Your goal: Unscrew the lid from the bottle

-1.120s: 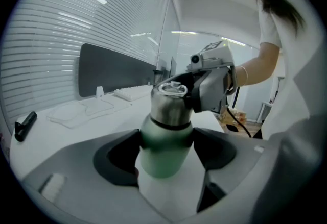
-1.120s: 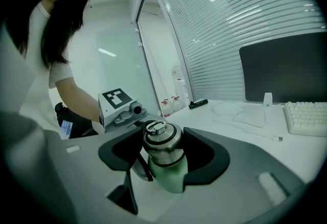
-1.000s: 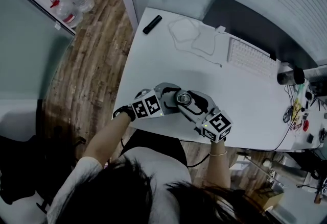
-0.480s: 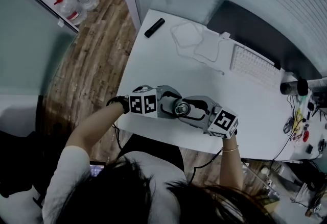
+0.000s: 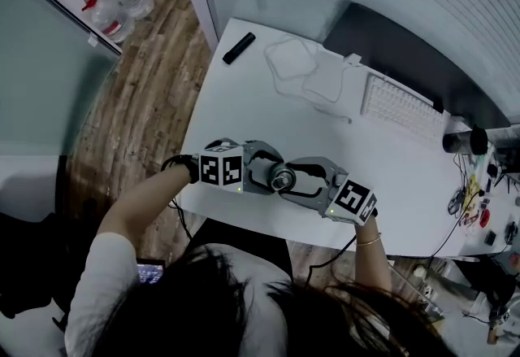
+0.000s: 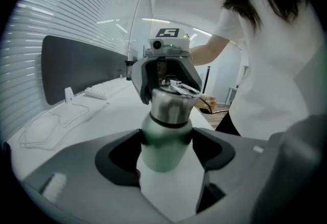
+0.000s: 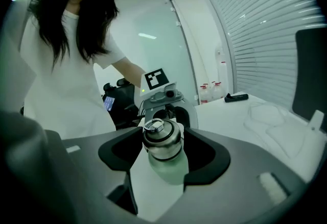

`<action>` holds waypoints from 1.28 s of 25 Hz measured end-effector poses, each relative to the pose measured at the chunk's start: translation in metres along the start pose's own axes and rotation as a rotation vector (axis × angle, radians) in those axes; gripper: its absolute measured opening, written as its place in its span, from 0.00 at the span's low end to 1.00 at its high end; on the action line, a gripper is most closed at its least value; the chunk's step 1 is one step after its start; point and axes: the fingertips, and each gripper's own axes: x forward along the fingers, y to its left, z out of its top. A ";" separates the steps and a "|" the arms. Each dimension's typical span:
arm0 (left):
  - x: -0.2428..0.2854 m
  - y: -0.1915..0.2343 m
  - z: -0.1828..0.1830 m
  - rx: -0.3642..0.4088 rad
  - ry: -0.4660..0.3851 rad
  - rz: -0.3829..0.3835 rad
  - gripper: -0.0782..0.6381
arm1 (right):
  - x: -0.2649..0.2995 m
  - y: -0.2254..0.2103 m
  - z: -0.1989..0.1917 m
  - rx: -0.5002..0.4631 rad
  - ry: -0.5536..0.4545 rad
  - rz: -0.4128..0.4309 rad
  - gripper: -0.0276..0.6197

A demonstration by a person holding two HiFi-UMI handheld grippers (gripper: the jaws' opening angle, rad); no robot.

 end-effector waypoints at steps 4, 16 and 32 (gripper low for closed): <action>0.002 0.000 0.002 -0.038 -0.040 0.073 0.62 | -0.018 0.001 0.011 0.107 -0.124 -0.139 0.43; 0.003 -0.003 0.003 -0.191 -0.106 0.332 0.62 | -0.012 0.004 0.000 0.314 -0.339 -0.691 0.43; 0.003 -0.004 0.002 -0.193 -0.116 0.319 0.62 | -0.007 0.000 0.000 0.231 -0.302 -0.634 0.44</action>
